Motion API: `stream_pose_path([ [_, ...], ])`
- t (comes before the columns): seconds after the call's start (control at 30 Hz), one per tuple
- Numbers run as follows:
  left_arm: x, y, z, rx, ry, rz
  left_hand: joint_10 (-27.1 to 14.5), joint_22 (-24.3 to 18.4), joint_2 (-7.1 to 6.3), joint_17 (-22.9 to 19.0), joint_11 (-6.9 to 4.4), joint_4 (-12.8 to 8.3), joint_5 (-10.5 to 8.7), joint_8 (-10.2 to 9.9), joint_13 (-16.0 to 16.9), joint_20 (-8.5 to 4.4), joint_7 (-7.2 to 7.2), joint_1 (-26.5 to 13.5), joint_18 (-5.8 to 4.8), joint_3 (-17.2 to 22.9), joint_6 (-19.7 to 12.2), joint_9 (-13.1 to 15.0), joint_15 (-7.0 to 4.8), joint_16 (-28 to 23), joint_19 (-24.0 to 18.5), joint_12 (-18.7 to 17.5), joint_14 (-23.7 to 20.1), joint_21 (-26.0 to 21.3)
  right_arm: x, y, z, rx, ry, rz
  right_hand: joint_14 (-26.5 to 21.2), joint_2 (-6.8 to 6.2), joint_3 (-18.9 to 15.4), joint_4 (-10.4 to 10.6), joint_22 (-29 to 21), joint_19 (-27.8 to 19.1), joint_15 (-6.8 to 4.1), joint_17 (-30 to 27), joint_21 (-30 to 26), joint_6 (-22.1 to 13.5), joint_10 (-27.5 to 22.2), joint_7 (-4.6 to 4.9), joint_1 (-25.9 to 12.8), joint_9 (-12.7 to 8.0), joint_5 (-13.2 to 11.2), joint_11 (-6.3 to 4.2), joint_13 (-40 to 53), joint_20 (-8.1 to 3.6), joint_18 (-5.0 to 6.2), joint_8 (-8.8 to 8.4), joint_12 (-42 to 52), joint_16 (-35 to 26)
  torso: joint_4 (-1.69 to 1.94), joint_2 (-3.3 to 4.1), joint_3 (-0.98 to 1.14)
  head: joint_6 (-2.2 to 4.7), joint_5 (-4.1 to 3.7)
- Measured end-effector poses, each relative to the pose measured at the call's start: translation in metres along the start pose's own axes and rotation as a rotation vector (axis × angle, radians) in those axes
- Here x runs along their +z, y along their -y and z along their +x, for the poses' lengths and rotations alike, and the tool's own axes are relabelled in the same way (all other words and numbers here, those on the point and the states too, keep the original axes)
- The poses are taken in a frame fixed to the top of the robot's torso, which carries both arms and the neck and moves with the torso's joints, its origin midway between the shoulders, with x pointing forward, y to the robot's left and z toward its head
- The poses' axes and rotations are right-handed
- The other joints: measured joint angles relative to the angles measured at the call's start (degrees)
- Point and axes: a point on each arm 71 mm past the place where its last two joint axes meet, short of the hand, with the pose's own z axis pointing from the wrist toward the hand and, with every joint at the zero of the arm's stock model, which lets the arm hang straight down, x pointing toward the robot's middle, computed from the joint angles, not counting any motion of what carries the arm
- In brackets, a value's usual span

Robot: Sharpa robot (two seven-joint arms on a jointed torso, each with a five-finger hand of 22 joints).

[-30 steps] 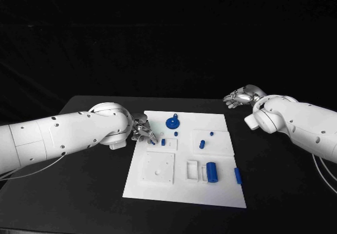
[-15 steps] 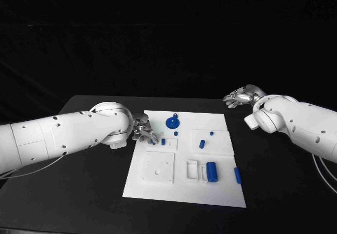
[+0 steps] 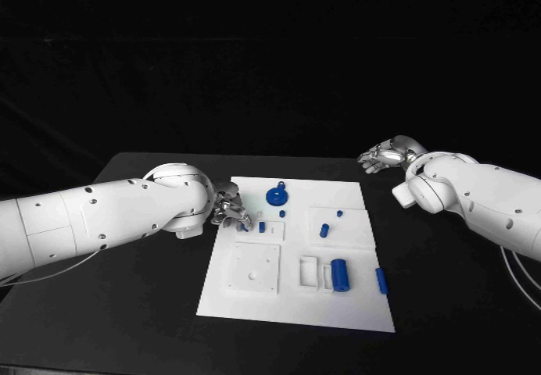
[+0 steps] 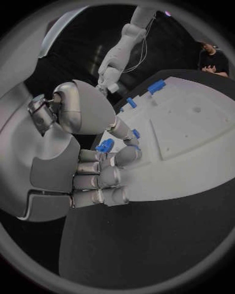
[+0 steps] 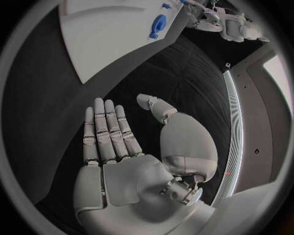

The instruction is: Assemble the parts on the task board

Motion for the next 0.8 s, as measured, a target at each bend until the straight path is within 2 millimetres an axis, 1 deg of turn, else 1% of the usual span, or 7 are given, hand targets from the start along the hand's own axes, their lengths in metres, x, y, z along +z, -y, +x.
stream_pose_path([
  [0.37, 0.0003, 0.0029, 0.0008, 0.012, 0.002, 0.002, 0.0, 0.0, 0.00, 0.0, 0.00, 0.0, 0.24, 0.0, 0.0, 0.00, 0.02, 0.0, 0.00, 0.0, 0.0, 0.0, 0.19, 0.0, 0.0, 0.2, 0.2, 0.0, 0.0000, 0.0000, 0.0005, 0.000, -0.001, 0.000, 0.0, 0.00, 0.0, 0.0, 0.0, 0.0, 0.00, 0.0, -0.1, 0.0, 0.0, 0.00, 0.0, 0.0, 0.0, 0.00, 0.0, 0.00, 0.00, 0.00, 0.0, 0.0, 0.03, 0.00, 0.00, 0.01, 0.06],
  [0.53, 0.0012, 0.0051, 0.0014, 0.016, -0.001, 0.002, 0.0, 0.0, 0.00, 0.1, 0.01, 0.0, 0.21, 0.1, 0.0, 0.00, 0.02, 0.0, -0.01, 0.0, 0.0, -0.1, 0.08, 0.0, 0.0, 0.2, 0.1, 0.0, 0.0001, 0.0000, 0.0012, 0.000, -0.002, 0.000, 0.0, 0.00, 0.0, 0.0, 0.0, 0.0, 0.00, 0.0, -0.2, 0.0, 0.0, 0.00, 0.0, 0.0, 0.0, 0.00, 0.0, 0.00, 0.00, 0.00, 0.0, 0.0, 0.02, 0.00, 0.02, -0.02, 0.10],
  [0.6, 0.0016, 0.0052, 0.0018, 0.017, -0.002, 0.001, 0.0, 0.0, 0.46, 0.1, 0.01, 0.0, -1.90, 0.1, 0.0, 0.00, -0.14, -0.5, 0.00, 0.0, 0.2, -0.1, 0.08, 0.0, 0.0, 0.2, 0.1, 0.0, 0.0001, 0.0002, 0.0012, 0.000, -0.002, 0.000, 0.0, 0.00, 0.0, 0.0, 0.0, 0.0, 0.00, 0.0, -0.2, 0.0, 0.0, 0.00, 0.0, 0.0, 0.0, 0.00, 0.0, 0.00, 0.00, 0.00, 0.0, 0.0, 0.00, 0.00, 0.03, -0.02, 0.10],
  [0.63, 0.0020, 0.0053, 0.0025, 0.018, -0.004, 0.001, 0.0, 0.0, 0.50, 0.1, 0.01, 0.1, -3.34, 0.1, 0.0, 0.00, -0.21, -0.5, 0.00, -0.1, 0.3, -0.1, 0.08, 0.0, 0.0, 0.2, 0.1, 0.0, 0.0001, 0.0004, 0.0012, 0.000, -0.002, 0.001, 0.0, 0.00, 0.0, 0.0, 0.0, 0.0, 0.00, 0.0, -0.2, 0.0, 0.0, 0.00, 0.0, 0.0, 0.0, 0.00, 0.0, 0.00, 0.00, 0.00, 0.0, 0.0, 0.00, 0.01, 0.03, -0.02, 0.10],
  [0.7, 0.0027, 0.0052, 0.0035, 0.017, -0.006, 0.000, 0.0, 0.0, 1.17, 0.1, 0.01, 1.1, -5.75, 0.1, 0.0, 0.00, -0.22, 0.0, 0.00, -0.6, 0.3, -0.2, 0.07, 0.0, 0.0, 0.2, 0.1, 0.0, 0.0000, 0.0007, 0.0010, 0.000, -0.002, 0.001, 0.0, 0.00, 0.0, 0.0, 0.0, 0.0, 0.00, 0.0, -0.2, 0.0, 0.0, 0.00, 0.0, 0.0, 0.0, 0.00, 0.0, 0.00, 0.00, 0.00, 0.0, 0.0, -0.03, 0.01, 0.03, 0.03, 0.13],
  [0.8, 0.0029, 0.0049, 0.0035, 0.016, -0.007, -0.001, 0.0, 0.0, 1.14, 0.0, 0.01, 2.8, -7.28, 0.1, -0.2, 0.00, -0.22, 0.2, 0.00, -0.4, 0.3, -0.5, 0.07, 0.0, 0.0, 0.2, 0.1, 0.0, -0.0001, 0.0007, 0.0009, 0.000, -0.002, 0.001, 0.0, 0.00, 0.0, 0.0, 0.0, 0.0, 0.00, 0.0, -0.2, 0.0, 0.0, 0.00, 0.0, 0.0, 0.0, 0.00, 0.0, 0.00, 0.01, 0.00, 0.0, 0.0, -0.03, 0.00, 0.05, 0.05, 0.14],
])
